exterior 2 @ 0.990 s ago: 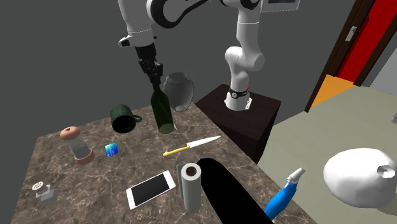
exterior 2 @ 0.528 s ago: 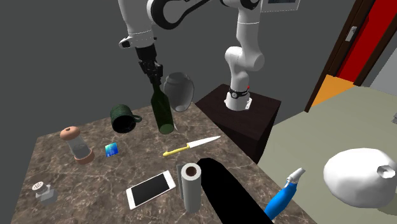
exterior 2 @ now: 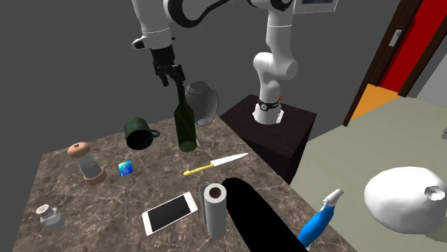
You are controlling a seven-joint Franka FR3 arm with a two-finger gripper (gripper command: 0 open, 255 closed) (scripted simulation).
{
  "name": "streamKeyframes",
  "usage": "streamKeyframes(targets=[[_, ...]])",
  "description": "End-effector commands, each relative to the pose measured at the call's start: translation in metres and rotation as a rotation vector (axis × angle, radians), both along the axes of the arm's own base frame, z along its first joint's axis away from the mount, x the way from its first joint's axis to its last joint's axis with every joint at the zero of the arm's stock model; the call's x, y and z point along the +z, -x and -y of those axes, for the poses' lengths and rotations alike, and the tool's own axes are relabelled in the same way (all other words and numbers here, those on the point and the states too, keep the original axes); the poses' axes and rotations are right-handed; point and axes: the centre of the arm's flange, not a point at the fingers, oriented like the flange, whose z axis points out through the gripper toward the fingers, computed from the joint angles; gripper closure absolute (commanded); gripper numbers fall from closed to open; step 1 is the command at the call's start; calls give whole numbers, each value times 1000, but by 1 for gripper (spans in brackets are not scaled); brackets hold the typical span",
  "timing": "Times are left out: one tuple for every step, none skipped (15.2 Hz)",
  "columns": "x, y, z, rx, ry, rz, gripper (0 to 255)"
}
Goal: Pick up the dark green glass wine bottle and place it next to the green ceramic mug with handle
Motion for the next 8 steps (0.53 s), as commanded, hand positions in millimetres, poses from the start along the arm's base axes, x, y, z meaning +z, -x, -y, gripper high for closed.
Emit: streamKeyframes(targets=[[24,-1,1,0,0,-1,0],[34,-2,2,0,0,-1,0],[34,-2,2,0,0,-1,0],[34,-2,2,0,0,-1,0],[34,-2,2,0,0,-1,0],[34,-2,2,0,0,-1,0],[34,-2,2,0,0,-1,0],[34,-2,2,0,0,-1,0]])
